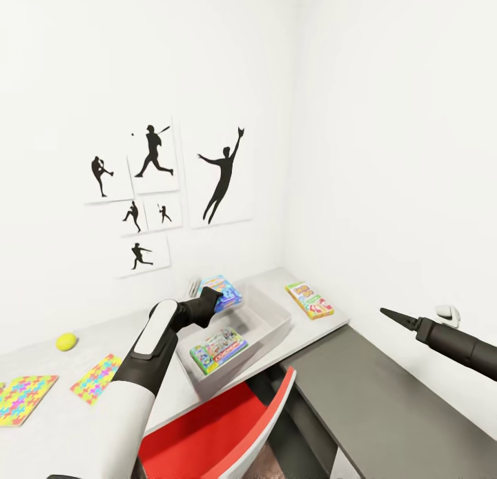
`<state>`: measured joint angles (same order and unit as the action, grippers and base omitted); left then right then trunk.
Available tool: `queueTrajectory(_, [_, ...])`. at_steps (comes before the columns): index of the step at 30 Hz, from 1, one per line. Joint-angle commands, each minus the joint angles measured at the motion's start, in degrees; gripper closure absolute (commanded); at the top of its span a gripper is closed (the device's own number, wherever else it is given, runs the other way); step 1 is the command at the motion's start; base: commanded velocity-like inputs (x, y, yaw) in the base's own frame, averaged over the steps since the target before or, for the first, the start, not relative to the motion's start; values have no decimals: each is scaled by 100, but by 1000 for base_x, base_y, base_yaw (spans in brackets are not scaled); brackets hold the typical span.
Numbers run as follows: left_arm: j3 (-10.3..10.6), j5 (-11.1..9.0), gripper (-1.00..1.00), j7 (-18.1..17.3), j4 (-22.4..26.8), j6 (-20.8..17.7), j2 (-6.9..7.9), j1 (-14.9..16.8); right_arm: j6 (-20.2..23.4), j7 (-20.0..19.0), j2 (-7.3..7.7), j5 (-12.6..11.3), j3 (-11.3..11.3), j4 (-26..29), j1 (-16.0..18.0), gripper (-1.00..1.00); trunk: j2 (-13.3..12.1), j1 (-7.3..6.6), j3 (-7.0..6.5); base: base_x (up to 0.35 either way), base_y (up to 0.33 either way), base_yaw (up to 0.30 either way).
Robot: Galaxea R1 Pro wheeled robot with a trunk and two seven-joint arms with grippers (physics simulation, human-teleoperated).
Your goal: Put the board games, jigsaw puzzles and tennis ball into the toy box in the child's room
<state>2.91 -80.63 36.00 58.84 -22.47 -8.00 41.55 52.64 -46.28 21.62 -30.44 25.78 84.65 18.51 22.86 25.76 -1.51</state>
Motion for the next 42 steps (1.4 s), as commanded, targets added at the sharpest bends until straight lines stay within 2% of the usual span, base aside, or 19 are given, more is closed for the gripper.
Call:
queueTrajectory(1, [-1, -34, 100, 39, 6, -7, 0, 2, 26, -21, 0, 4, 6, -1, 3, -100, 5, 2, 11, 0, 0, 0])
queueTrajectory(9, [-8, -47, 100, 39, 6, -11, 1, 2, 27, -21, 0, 3, 15, 4, 3, -100, 5, 2, 40, 0, 0, -23])
queueTrajectory(25, [-25, -49, 100, 31, 5, -8, 31, 2, 27, -21, 0, 3, 19, 4, 3, -100, 5, 2, 46, 0, 0, -185])
queueTrajectory(35, [-221, -49, 100, 24, 4, -4, 42, 2, 27, -21, 0, 3, 22, 5, 3, -100, 5, 2, 47, 0, 0, -28])
queueTrajectory(42, [-273, -45, 100, 19, 4, -2, 43, 2, 27, -23, 0, 3, 23, 4, 3, -100, 5, 2, 67, 0, 0, -5])
